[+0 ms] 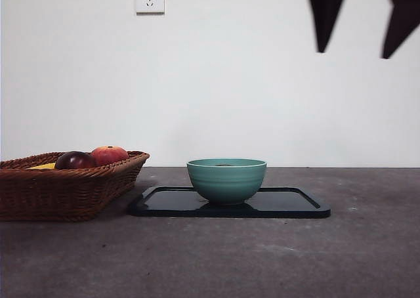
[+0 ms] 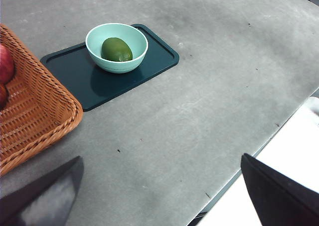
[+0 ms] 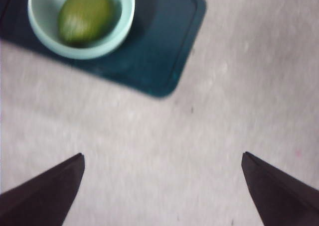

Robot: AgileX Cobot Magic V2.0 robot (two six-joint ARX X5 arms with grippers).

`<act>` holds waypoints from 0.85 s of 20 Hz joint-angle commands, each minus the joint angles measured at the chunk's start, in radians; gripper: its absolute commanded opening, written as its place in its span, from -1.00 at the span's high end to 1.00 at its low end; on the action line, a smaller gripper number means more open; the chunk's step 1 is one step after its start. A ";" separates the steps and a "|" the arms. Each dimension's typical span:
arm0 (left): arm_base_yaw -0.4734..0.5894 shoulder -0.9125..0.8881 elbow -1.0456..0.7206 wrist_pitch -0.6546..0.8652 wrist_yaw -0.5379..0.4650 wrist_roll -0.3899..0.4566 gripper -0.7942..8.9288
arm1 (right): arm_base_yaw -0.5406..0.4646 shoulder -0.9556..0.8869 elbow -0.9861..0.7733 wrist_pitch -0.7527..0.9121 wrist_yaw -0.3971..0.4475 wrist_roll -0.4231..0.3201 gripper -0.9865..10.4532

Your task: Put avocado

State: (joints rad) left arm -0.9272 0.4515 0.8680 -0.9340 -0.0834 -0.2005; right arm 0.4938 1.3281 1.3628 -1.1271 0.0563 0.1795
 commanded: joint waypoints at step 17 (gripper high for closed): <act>-0.008 0.003 0.008 0.014 -0.006 0.004 -0.19 | 0.074 -0.958 -0.524 0.048 -0.034 0.049 -0.05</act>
State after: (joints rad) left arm -0.9272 0.4515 0.8680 -0.9340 -0.0834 -0.2005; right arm 0.5617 0.3672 0.8349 -1.0878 0.0231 0.2169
